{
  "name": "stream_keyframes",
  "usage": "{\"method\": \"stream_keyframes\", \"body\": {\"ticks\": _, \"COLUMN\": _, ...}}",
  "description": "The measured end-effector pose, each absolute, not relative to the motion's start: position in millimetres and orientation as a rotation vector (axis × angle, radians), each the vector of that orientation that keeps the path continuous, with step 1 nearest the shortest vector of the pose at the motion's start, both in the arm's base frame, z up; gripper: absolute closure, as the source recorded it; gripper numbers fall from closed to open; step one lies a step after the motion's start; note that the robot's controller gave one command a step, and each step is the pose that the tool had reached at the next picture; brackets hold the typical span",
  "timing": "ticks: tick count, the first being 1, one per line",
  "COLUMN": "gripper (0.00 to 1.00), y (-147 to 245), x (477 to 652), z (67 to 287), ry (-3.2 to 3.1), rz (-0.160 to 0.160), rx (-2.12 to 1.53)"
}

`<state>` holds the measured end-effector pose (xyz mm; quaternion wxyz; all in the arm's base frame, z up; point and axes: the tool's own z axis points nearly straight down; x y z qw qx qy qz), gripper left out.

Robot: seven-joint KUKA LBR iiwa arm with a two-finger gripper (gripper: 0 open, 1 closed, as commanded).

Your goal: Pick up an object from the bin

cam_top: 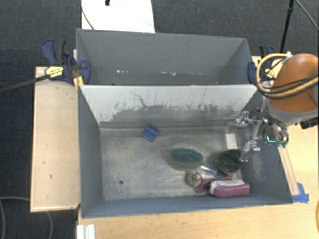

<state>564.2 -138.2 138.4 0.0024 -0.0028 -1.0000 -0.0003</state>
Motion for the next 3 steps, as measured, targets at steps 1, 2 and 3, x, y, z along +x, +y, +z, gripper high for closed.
{"method": "stream_keyframes", "body": {"ticks": 1, "gripper": 0.00, "y": -114.5, "x": 553.1, "z": 72.4, "ry": -3.104, "rz": 0.004, "rx": 0.502}}
{"method": "stream_keyframes", "body": {"ticks": 2, "gripper": 1.00, "y": -114.0, "x": 554.1, "z": 74.3, "ry": -3.106, "rz": 0.004, "rx": 0.507}}
{"method": "stream_keyframes", "body": {"ticks": 3, "gripper": 1.00, "y": -126.7, "x": 552.6, "z": 254.8, "ry": -3.033, "rz": 0.007, "rx": 0.856}}
